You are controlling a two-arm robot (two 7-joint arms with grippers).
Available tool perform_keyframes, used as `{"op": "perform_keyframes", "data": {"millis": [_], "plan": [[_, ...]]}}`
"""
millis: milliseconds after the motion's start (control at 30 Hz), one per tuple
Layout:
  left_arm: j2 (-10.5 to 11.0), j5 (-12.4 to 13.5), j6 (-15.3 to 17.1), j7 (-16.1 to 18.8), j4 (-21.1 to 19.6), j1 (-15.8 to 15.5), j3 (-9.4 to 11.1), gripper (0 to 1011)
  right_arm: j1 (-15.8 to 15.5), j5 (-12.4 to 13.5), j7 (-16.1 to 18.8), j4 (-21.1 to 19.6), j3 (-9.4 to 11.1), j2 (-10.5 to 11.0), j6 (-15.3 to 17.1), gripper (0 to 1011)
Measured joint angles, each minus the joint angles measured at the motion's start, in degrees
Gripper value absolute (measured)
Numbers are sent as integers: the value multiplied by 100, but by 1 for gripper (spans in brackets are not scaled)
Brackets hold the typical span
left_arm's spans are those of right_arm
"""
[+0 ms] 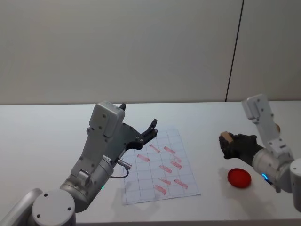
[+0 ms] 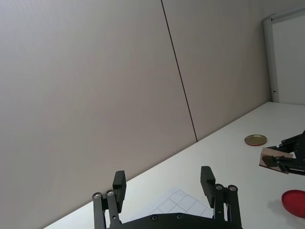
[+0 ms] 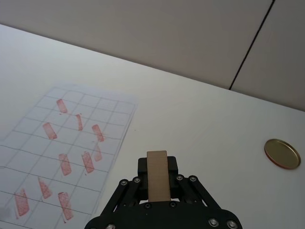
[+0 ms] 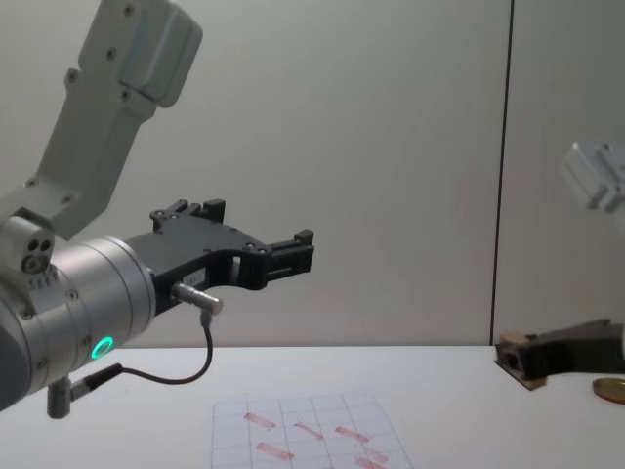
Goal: Use the one hand to pick up the stamp and affix it onto the A4 paper.
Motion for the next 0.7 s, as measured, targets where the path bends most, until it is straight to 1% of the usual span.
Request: {"op": "perform_keyframes", "data": {"millis": [167, 300, 700], "plan": [[0, 0, 0, 0, 0, 0, 0, 993, 48, -37, 104, -3, -69, -71, -38, 220], [0, 0, 0, 0, 0, 0, 0, 993, 121, -107, 186, 116, -155, -164, -82, 219], [0, 0, 0, 0, 0, 0, 0, 993, 414, -465, 329, 756, -479, -512, -165, 220]]}}
